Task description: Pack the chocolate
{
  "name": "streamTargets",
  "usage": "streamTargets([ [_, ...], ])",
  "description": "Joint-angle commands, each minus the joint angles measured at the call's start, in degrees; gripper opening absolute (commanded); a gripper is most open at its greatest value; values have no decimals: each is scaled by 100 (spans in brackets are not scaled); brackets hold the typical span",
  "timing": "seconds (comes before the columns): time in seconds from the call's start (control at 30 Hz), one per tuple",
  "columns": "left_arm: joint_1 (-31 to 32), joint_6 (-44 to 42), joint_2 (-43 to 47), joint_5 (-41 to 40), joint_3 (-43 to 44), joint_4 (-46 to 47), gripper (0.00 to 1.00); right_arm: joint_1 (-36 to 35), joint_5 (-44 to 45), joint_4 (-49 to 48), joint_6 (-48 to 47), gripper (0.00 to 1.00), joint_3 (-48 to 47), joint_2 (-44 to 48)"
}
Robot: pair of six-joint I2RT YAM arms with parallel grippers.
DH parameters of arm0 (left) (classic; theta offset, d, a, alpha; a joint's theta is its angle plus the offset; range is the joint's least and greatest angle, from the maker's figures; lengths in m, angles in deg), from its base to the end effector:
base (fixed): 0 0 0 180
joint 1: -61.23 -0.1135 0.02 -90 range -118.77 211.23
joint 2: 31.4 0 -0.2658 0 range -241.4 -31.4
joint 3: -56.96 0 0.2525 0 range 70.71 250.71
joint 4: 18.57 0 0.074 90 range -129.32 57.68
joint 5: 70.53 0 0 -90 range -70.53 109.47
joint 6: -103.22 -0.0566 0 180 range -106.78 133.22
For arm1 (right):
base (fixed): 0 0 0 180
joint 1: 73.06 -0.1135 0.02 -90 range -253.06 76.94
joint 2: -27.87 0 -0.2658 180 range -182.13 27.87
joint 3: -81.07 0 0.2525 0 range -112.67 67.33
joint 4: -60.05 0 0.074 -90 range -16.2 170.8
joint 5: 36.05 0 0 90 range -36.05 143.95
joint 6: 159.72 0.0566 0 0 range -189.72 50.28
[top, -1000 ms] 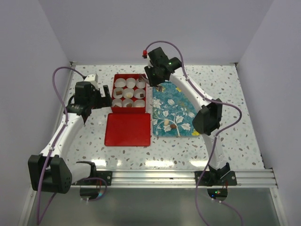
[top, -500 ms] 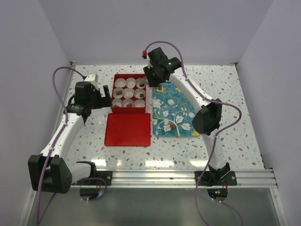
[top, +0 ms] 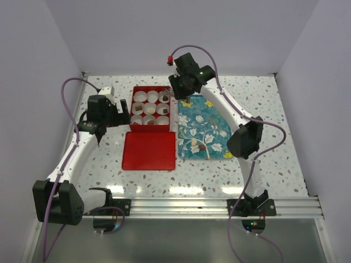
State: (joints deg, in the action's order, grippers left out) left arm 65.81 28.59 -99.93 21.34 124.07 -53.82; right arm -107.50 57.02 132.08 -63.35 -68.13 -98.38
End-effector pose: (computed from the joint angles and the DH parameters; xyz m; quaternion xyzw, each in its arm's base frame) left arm 0.2788 -0.0242 0.2766 -0.0767 0.8903 -0.0921 0.4394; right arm 0.4101 0.2775 0.3277 -0.2181 0.9109 0.0983 0.3363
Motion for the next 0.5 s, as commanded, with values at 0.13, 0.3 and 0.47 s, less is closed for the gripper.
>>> streamTargets([
  [0.13,8,-114,173,42,43,40,100,16,36,-194,48,38,361,1278],
  [0.3,8,-96,279,42,-80,58,100,16,316,-291,66,38,1555,2200],
  [0.47,8,-96,235,129,-177,128,100,7,729,-248,118,38,3418,3316],
])
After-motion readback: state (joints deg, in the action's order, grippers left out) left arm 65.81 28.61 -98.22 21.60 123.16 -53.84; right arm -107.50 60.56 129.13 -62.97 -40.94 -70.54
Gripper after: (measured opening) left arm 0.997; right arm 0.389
